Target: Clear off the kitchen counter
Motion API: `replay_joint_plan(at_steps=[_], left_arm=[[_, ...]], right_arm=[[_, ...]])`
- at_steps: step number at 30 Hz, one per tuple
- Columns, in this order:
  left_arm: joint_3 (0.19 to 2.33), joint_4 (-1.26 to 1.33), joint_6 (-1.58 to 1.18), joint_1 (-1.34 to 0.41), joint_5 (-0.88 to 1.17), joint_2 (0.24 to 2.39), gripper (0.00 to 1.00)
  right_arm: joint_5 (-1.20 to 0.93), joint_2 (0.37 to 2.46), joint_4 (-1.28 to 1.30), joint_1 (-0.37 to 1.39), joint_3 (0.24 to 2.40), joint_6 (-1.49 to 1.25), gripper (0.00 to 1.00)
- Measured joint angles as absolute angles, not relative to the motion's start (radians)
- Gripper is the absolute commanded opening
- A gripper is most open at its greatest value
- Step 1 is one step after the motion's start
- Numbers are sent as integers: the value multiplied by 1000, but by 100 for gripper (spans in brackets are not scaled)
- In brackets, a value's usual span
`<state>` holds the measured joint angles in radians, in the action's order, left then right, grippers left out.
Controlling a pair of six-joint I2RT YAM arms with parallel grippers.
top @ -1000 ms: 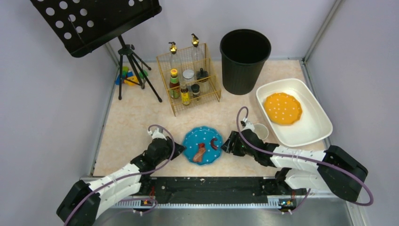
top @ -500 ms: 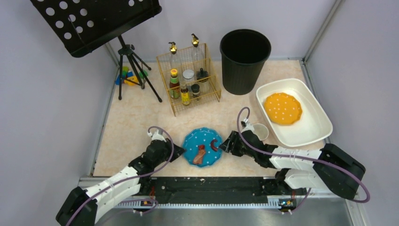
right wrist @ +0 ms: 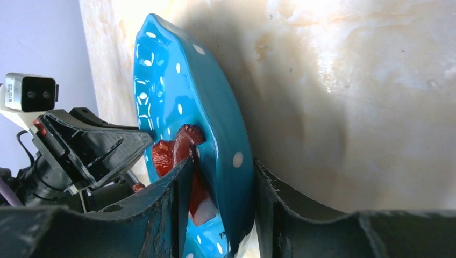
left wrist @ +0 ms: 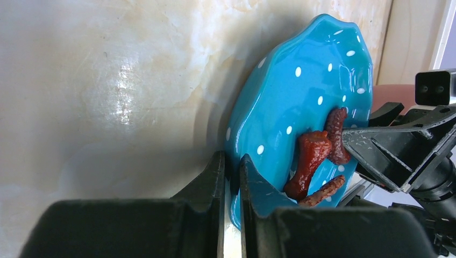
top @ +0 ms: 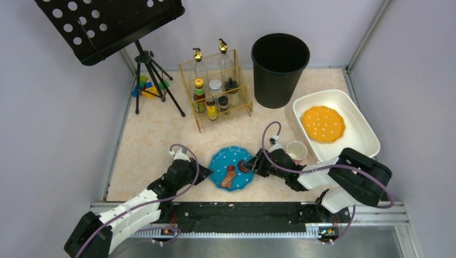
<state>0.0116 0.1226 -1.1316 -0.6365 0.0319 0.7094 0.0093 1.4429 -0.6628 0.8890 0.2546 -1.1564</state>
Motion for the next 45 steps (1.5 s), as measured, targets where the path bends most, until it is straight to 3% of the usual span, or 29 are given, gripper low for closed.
replay_joint_plan(at_steps=[8, 11, 15, 26, 33, 41, 45], left_arm=[[12, 122, -1131, -636, 32, 709, 0], [12, 120, -1132, -635, 32, 709, 0], [11, 117, -1131, -633, 28, 706, 0], [11, 87, -1120, -630, 33, 677, 0], [11, 45, -1116, -633, 85, 656, 12], [51, -10, -1087, -636, 134, 650, 47], [104, -56, -1063, -636, 142, 650, 56]], right_arm=[[10, 1518, -773, 915, 256, -1180, 36], [25, 1532, -786, 916, 256, -1187, 26], [31, 1539, -802, 917, 256, -1190, 0], [34, 1471, -768, 930, 256, -1185, 0], [37, 1345, -661, 949, 257, -1168, 0], [41, 1283, -597, 954, 256, -1176, 0], [49, 1262, -581, 952, 256, -1193, 0]])
